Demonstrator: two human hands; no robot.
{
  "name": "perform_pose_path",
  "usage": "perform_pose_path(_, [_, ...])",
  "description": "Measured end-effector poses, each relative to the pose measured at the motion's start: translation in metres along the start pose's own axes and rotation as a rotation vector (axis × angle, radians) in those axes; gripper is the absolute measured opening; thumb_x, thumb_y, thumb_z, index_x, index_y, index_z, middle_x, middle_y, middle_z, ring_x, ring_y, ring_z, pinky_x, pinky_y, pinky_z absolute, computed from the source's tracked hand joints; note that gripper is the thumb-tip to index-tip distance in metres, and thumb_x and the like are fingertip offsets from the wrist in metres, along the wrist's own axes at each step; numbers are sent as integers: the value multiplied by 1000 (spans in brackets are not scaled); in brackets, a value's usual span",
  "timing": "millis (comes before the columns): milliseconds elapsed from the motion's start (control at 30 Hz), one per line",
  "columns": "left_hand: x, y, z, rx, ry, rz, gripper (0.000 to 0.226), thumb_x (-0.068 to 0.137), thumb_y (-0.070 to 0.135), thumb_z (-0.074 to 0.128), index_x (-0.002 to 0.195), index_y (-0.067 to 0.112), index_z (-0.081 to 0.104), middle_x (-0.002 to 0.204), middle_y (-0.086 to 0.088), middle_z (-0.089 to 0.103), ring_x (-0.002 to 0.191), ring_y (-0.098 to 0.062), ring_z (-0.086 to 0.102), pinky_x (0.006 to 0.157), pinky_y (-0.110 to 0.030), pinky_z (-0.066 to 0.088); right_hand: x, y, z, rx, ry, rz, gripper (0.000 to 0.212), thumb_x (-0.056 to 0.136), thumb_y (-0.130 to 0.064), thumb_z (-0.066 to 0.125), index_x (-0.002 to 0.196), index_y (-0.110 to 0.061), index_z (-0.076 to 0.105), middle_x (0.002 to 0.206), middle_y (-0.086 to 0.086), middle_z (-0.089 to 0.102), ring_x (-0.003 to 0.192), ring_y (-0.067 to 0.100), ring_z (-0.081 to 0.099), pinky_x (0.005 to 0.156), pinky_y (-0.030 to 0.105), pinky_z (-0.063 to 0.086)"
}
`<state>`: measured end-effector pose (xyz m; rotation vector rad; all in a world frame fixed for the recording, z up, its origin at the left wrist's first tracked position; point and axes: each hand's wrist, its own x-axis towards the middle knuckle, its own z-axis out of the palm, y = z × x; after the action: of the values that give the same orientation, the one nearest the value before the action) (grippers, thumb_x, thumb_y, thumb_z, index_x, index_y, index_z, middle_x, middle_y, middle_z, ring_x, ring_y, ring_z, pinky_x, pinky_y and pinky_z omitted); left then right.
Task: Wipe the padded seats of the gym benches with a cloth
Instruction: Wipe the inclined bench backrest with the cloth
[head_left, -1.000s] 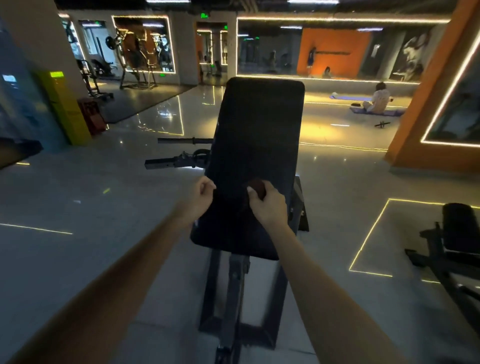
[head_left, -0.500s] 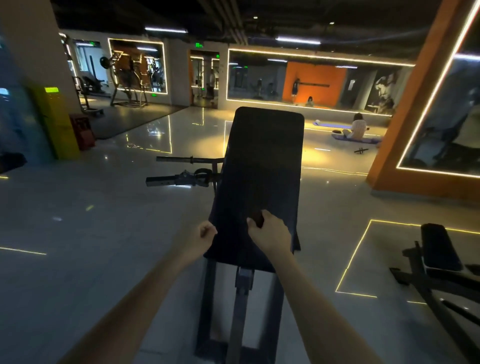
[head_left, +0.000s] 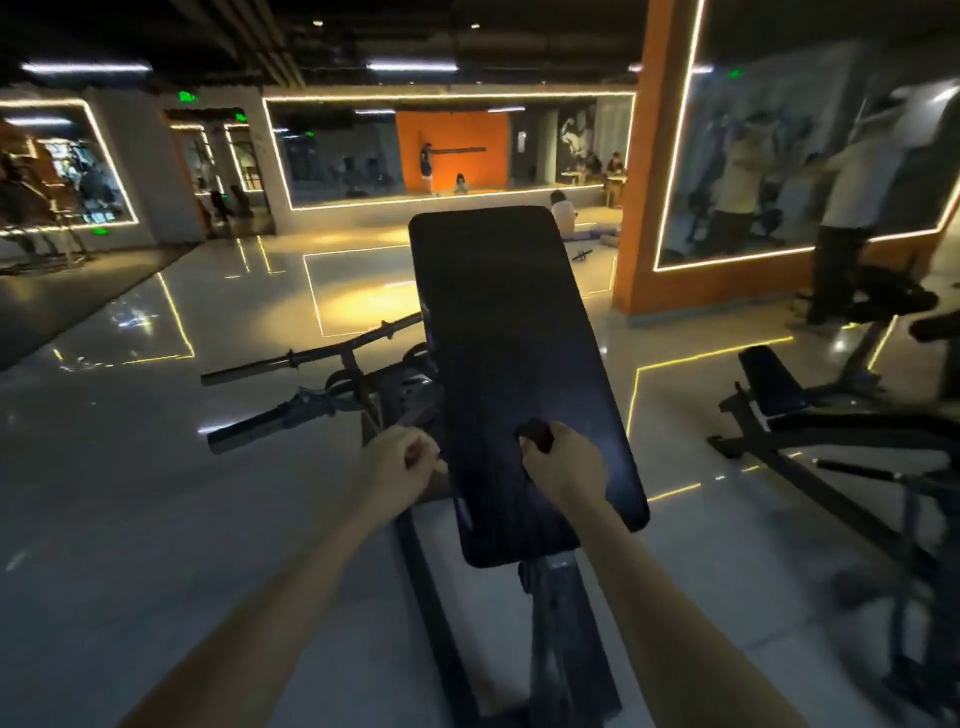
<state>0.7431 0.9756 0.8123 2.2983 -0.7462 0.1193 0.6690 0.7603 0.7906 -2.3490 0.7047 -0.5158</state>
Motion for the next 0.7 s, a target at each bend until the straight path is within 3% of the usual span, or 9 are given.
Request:
perform_pose_path(333, [78,-22,-44,52,15,194,14,97,28,52,96,26,65,99,12,56,88,-4,55,73,-25,44,32,-44,25,25,124,83,30,91,-46,55,105,-20,61,94,2,68,87,26,65,75,38,54])
perform_pose_path(467, [111,-30,-32,6,-7,206,14,97,29,52,101,25,66,106,8,56,96,-10,57,84,-34,50,46,-29,24,42,178,151,23,95,-42,54,104,-21,58,83,-4,60,78,22,58,64,31,40])
perform_pose_path(600, [145,-40,-25,3,-16,236,13,96,27,54,99,26,66,110,8,56,97,-10,56,86,-34,50,74,-25,29,213,240,141,20,98,-37,54,99,-18,58,76,-7,59,76,20,61,57,28,41])
perform_pose_path(700, [179,-51,-25,-25,29,249,13,96,24,55,104,24,66,113,6,55,97,-9,56,86,-30,48,103,-38,37,386,273,98,12,100,-35,53,100,-23,56,80,-10,61,72,10,60,49,13,38])
